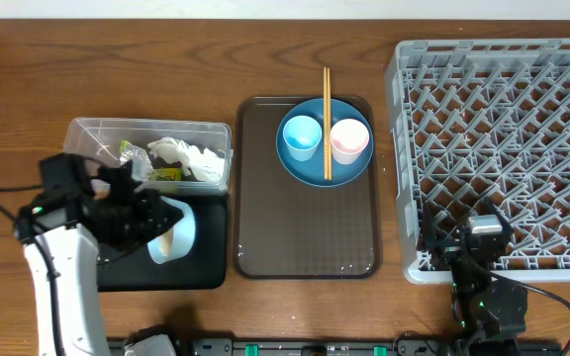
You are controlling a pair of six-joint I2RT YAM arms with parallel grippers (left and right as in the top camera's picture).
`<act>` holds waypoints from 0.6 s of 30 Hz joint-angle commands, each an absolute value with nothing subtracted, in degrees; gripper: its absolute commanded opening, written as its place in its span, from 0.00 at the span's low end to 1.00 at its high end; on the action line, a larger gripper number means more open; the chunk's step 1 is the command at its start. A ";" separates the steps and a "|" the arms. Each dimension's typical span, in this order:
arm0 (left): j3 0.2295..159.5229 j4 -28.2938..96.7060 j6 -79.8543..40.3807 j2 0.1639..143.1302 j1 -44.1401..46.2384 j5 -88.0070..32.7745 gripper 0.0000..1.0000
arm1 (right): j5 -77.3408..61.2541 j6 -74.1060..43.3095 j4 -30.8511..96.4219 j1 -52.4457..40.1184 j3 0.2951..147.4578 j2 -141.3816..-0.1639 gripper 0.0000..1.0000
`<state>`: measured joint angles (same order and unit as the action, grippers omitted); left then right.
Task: Sort waste into correct bins and load items into the dishwasher rack
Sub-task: 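Lift the rice bowl and carry it over the black tray, then tilt the bowl with the left gripper to pour rice onto the black tray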
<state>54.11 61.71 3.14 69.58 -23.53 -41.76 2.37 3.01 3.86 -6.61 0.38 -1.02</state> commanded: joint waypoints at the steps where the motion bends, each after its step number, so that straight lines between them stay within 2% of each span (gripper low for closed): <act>1: 54.83 62.37 7.40 68.79 -27.73 -50.61 0.06 | 2.76 3.29 4.08 -6.28 0.32 -0.93 0.99; 7: 52.38 62.57 10.13 68.79 -34.15 -62.13 0.06 | 2.76 3.29 4.08 -6.28 0.32 -0.93 0.99; 18: 50.19 62.96 13.06 68.84 -39.31 -71.75 0.06 | 2.76 3.29 4.08 -6.28 0.32 -0.93 0.99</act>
